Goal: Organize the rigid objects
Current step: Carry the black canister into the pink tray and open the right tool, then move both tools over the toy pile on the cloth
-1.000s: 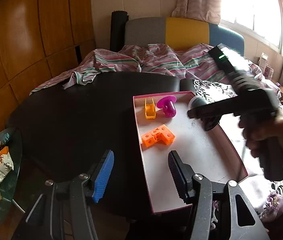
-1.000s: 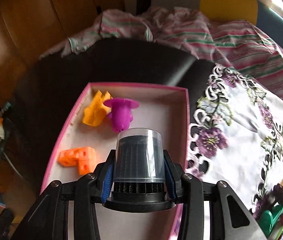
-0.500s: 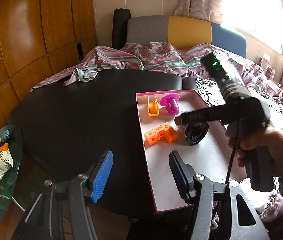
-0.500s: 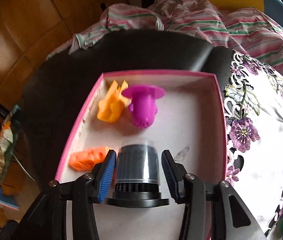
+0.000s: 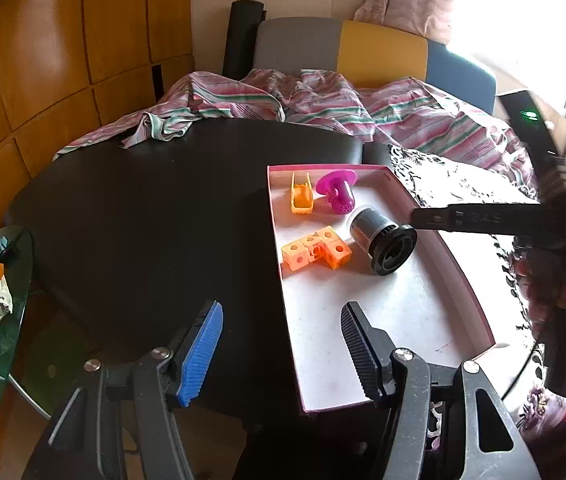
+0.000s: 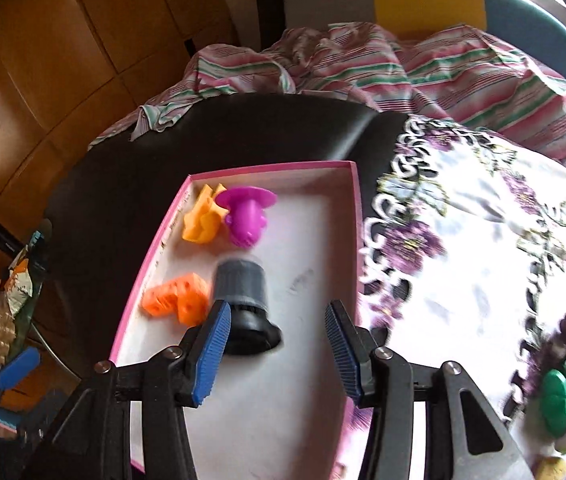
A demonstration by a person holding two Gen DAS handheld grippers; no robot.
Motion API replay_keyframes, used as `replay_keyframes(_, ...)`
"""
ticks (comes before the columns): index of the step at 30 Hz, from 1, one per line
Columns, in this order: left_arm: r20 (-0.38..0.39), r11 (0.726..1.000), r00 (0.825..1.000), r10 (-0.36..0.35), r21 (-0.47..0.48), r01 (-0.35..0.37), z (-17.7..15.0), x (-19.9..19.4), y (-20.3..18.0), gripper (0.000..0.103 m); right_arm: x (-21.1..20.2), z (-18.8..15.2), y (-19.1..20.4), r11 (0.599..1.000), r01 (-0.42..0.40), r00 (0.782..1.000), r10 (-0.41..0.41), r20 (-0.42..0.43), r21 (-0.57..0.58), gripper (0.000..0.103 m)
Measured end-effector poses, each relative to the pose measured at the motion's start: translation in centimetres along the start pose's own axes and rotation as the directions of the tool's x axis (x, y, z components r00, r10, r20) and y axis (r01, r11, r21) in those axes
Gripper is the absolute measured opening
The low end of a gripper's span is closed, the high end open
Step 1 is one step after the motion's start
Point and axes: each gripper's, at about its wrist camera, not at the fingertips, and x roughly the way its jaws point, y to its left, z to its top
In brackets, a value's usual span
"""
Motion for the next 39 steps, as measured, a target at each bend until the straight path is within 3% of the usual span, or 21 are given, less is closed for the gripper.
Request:
replay_keyframes(14,0.011,0.996,1.000,-0.023,0.084,0.022,0.6,-0.3,-2.9,0.063,-6.9,-4.0,-7.9,0.989,0.095,0.993,-0.102,0.060,0.111,0.050)
replay_keyframes(22,0.018,0.987,0.998,-0.061,0.153,0.058,1.1,-0.6,-5.8,0.063,-10.6,-5.7,-14.5,0.952,0.183,0.972,-0.213,0.099,0.244,0.050)
replay_keyframes(27,0.005,0.976,0.994,-0.107,0.190,0.104,1.7,-0.6,-8.1,0.065,-12.3,-7.1,-19.6,0.897,0.242,0.942,-0.308,0.132,0.370,0.050)
replay_keyframes(31,-0.005,0.961,0.989,-0.146,0.235,0.143,2.2,-0.4,-10.4,0.065,-12.5,-8.6,-23.4,0.816,0.262,0.927,-0.362,0.102,0.515,0.050)
replay_keyframes(35,-0.017,0.938,0.985,-0.169,0.305,0.166,2.5,0.3,-13.6,0.065,-14.0,-9.5,-25.3,0.751,0.239,0.911,-0.394,0.126,0.615,0.051)
replay_keyframes(39,-0.043,0.908,0.978,-0.204,0.365,0.206,2.6,1.2,-17.2,0.065,-14.7,-10.3,-26.7,0.706,0.200,0.912,-0.387,0.134,0.680,0.051)
